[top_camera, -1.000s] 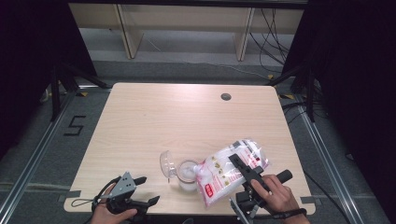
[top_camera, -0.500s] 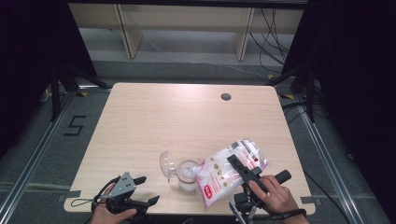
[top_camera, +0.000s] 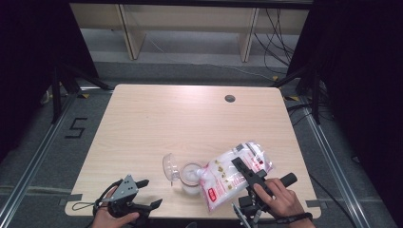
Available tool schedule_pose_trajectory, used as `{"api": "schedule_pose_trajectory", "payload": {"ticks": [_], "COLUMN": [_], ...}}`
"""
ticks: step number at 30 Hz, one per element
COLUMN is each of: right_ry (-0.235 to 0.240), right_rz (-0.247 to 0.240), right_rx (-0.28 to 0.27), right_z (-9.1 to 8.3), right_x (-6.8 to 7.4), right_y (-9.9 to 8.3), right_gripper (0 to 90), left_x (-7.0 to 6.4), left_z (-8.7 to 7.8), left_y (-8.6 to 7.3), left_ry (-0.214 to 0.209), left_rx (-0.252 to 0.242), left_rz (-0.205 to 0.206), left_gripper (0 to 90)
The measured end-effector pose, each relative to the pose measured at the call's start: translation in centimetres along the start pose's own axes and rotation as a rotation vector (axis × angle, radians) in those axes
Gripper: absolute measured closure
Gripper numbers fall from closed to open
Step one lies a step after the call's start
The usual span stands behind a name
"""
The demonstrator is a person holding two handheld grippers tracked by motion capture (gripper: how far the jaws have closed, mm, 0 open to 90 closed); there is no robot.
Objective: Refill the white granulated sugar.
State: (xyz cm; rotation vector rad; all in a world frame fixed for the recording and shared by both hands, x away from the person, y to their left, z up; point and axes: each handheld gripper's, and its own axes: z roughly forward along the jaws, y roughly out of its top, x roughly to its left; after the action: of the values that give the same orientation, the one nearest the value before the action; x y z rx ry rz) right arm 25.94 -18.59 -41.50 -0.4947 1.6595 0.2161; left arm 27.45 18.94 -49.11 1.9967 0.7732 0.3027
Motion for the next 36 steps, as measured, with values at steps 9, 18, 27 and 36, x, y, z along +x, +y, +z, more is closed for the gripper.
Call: {"api": "schedule_pose_trajectory", "payload": {"ticks": [9,18,27,36], "right_ry": [-0.002,-0.011,-0.011,-0.016], "right_rz": [-0.043,-0.038,-0.032,-0.038], "right_rx": [-0.019,-0.015,-0.021,-0.022], "right_z": [0.13,0.06,0.03,0.01], "right_x": [-0.25,-0.3,-0.37,-0.37], "right_y": [0.27,0.02,-0.03,0.02], "right_gripper": [68.6,69.1,69.6,70.1], "left_x": [-0.08,-0.04,-0.14,-0.15], "left_z": [-0.01,0.01,-0.09,-0.1], "left_y": [0.02,0.02,-0.01,-0.01], "left_ry": [-0.001,-0.002,0.007,0.008], "left_rx": [-0.004,-0.004,0.003,0.002], "left_rz": [-0.003,-0.005,-0.019,-0.022], "left_gripper": [18.1,18.2,18.2,18.2]}}
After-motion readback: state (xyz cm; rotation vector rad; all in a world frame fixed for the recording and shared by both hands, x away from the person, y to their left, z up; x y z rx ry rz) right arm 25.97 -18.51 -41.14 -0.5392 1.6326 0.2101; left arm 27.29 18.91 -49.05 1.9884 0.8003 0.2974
